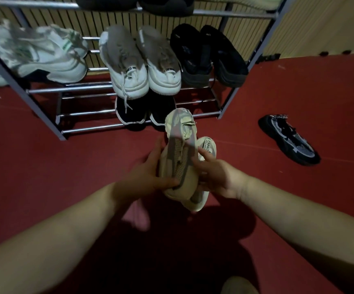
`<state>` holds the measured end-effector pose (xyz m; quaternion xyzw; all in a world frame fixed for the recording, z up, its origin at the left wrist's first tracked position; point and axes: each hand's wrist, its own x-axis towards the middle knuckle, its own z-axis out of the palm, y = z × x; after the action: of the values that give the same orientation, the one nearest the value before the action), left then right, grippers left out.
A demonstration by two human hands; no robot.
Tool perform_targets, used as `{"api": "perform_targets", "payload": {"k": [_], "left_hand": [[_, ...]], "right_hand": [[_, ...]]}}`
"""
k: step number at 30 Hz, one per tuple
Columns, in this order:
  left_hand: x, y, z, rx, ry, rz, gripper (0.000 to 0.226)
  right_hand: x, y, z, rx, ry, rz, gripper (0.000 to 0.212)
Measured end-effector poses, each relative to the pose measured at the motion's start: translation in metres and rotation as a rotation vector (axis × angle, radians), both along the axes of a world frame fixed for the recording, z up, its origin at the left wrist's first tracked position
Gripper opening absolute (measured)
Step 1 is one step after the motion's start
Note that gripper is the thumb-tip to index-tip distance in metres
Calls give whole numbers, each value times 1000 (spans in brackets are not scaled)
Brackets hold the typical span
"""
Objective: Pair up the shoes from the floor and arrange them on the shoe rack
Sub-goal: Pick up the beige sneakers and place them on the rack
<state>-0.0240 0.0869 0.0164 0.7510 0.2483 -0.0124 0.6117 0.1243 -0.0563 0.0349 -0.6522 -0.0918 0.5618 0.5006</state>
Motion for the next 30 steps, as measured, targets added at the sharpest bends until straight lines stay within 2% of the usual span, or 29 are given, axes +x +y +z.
{"api": "perform_targets", "payload": {"k": [3,6,10,13,15,18,20,22,25,27,30], "left_hand": [[20,-16,-4,-115,-84,-47,113],[47,-34,-14,-209,-106,4,109],[62,-35,-56,-140,33,72,116],[61,-21,-133,-182,166,95,116],[63,-29,-131,-186,203,114,117],[72,-50,-96,-112,231,140,98],[76,-57,-90,-70,249,125,104],[77,-57,-89,-111,252,164,112],[76,-55,-95,-204,294,201,86],[76,-57,-100,-223,282,180,97],[74,-60,-97,-243,241,179,91]], "right_hand": [[20,-19,-6,71,59,-118,56],[43,-46,-14,167,96,-225,53],[68,-87,-31,151,33,-423,54],[81,-115,-48,99,-14,-543,53],[86,-128,-60,66,-34,-577,51],[84,-136,-77,29,-52,-561,52],[79,-134,-86,-1,-77,-515,53],[71,-130,-95,-35,-127,-433,52],[61,-123,-104,-98,-268,-326,61],[59,-120,-103,-159,-347,-271,66],[64,-121,-97,-180,-393,-201,65]]}}
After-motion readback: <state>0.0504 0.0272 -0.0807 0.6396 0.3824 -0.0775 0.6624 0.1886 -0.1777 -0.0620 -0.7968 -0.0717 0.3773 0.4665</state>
